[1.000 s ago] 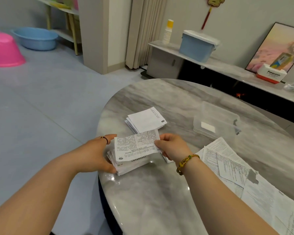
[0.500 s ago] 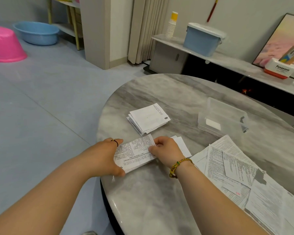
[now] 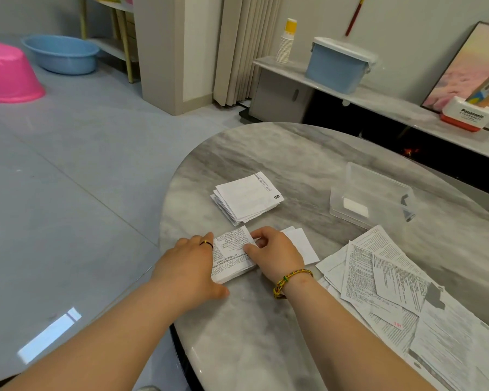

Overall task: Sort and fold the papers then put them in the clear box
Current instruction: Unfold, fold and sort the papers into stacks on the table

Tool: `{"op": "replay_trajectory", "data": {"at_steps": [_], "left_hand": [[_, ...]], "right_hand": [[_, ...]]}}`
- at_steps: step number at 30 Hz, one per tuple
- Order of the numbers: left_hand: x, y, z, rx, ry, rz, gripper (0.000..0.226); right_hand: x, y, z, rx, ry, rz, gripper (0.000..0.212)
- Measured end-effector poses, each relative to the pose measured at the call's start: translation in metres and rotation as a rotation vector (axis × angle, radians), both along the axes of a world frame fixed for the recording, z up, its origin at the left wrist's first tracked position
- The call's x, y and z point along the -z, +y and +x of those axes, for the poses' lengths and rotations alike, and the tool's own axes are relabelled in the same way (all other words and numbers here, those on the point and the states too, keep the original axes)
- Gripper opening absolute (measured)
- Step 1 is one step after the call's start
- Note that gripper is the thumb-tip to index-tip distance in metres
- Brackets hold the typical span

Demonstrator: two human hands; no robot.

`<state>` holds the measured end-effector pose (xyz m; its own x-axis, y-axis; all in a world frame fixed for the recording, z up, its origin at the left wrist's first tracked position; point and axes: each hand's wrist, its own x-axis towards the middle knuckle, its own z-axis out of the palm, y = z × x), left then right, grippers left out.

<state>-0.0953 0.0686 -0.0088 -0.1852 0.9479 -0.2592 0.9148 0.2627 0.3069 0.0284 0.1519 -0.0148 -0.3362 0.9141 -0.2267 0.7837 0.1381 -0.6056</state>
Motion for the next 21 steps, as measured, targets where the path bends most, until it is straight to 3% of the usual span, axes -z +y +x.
{"op": "replay_trajectory", "data": {"at_steps": [6,16,21], "left_hand": [[0.001,0.002,0.001,-0.031,0.029,0.018,0.099],[-0.008,-0.001,0.004,0.035,0.068,0.06,0.107],[-0.017,0.001,0.022,0.163,0.002,0.21,0.09]], "right_hand": [[0.004,0.001,0.002,0.026,0.022,0.024,0.034],[-0.009,0.003,0.022,0.154,0.14,0.083,0.025],[-0.02,0.0,0.05,0.204,0.205,0.127,0.018]]}}
